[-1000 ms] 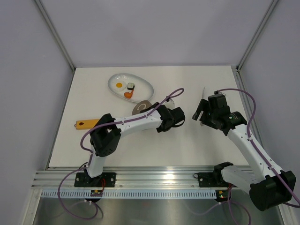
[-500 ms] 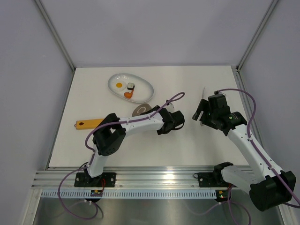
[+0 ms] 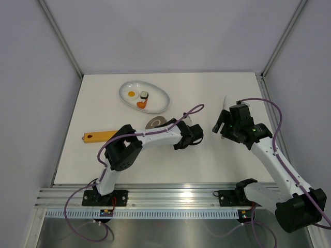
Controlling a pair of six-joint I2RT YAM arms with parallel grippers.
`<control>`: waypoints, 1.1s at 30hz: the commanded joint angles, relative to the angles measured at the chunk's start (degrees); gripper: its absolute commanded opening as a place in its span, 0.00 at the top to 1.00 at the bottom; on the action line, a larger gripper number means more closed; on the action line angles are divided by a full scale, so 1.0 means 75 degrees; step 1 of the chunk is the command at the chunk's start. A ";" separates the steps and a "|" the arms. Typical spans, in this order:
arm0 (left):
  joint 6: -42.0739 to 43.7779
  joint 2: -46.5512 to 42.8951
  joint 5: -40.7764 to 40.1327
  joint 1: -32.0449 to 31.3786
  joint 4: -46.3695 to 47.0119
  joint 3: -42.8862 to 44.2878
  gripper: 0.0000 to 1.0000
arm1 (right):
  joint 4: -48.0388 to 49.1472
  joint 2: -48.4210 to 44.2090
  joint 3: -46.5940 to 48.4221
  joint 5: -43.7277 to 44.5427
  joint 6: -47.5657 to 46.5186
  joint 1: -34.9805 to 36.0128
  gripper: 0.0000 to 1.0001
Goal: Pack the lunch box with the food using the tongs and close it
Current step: Close the box lid on the packing box.
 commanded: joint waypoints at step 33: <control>0.0454 -0.0609 0.1801 -0.0024 0.0230 0.0071 0.01 | -0.0014 -0.0416 0.0138 0.0156 0.0131 -0.0015 0.17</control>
